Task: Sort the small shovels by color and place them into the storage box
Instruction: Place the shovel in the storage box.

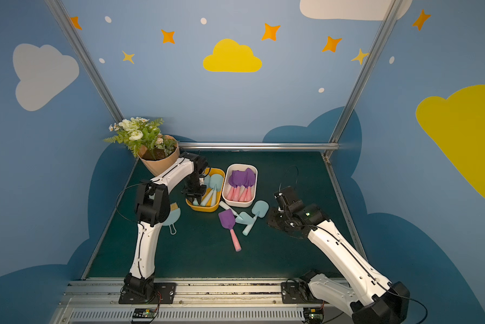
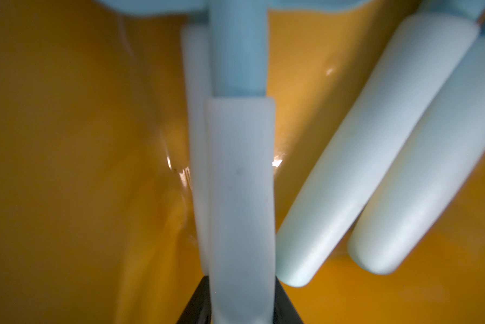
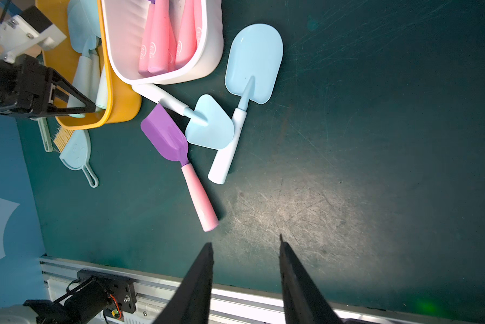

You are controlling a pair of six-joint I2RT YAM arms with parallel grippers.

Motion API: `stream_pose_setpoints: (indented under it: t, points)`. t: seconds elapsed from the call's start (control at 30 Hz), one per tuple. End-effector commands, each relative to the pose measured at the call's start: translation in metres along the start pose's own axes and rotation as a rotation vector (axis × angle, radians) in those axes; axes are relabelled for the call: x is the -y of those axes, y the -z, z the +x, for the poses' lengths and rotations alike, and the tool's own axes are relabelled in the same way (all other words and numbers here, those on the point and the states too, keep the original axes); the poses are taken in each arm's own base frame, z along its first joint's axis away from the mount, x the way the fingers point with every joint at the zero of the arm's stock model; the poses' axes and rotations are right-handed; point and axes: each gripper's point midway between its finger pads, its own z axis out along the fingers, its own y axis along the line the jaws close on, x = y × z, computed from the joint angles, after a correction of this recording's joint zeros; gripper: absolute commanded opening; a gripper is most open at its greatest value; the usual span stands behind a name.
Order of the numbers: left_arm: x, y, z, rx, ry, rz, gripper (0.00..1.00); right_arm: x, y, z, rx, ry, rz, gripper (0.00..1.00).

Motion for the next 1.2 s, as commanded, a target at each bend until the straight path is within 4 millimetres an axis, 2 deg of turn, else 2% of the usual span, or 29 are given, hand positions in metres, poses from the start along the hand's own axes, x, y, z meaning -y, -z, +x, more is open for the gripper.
stream_pose_setpoints:
  t: [0.0,0.67,1.17]
  points:
    - [-0.001,0.003,0.002,-0.014,-0.006,0.007,0.23,0.003,-0.002,0.000,0.009,0.013,0.011,0.40]
    - [0.002,0.026,0.003,0.032,-0.015,0.019,0.35,0.001,0.003,-0.004,0.021,0.023,0.009,0.41]
    - [0.014,0.042,0.006,0.067,-0.029,0.054,0.45,0.005,0.007,-0.001,0.027,0.020,0.016,0.41]
